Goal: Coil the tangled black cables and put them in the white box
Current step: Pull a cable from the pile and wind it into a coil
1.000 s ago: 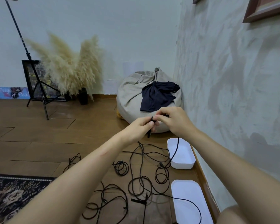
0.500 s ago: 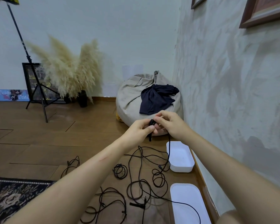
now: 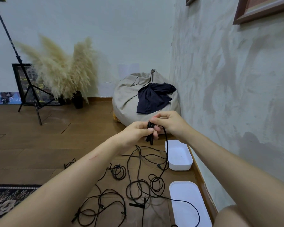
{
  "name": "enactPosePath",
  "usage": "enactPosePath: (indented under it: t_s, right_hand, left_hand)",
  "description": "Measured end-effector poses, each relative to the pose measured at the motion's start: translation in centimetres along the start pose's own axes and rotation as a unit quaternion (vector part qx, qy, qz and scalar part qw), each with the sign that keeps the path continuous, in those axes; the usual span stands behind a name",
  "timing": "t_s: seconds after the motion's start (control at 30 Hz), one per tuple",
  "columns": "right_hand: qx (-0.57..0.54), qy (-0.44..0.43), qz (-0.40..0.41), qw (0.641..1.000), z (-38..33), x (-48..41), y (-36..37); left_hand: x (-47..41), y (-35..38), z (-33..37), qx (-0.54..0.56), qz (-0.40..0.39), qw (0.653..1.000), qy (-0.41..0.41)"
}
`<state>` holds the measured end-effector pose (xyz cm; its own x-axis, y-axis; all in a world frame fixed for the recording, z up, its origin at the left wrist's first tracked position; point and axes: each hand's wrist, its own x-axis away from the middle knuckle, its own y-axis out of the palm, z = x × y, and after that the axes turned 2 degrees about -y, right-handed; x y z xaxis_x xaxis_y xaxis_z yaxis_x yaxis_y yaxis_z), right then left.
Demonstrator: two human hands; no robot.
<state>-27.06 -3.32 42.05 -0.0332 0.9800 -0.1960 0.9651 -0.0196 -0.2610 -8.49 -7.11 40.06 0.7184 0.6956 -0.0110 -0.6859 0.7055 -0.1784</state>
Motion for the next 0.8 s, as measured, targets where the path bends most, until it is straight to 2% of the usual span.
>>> enactPosePath:
  t_s: [0.23,0.47,0.57,0.63,0.8]
  right_hand:
    - [0.025,-0.004,-0.010,1.000,-0.6,0.2,0.3]
    - [0.065,-0.013,-0.018,0.998,-0.8,0.0,1.1]
    - [0.085,-0.018,-0.030,0.996,-0.7,-0.2,1.0]
    - [0.070,-0.020,-0.035,0.997,-0.6,-0.1,0.8]
    - [-0.005,-0.012,-0.045,0.999,-0.4,0.1,-0.1]
  left_hand:
    - [0.3,-0.1,0.2,0.017,-0.005,1.000,-0.015]
    - [0.6,-0.2,-0.2,-0.015,0.018,0.999,-0.026]
    - [0.9,-0.1,0.0,-0.004,-0.002,0.999,-0.036]
    - [1.0,-0.3,0.1,-0.012,-0.017,0.999,-0.033]
    - [0.9,-0.3,0.7,-0.016,0.001,1.000,0.010]
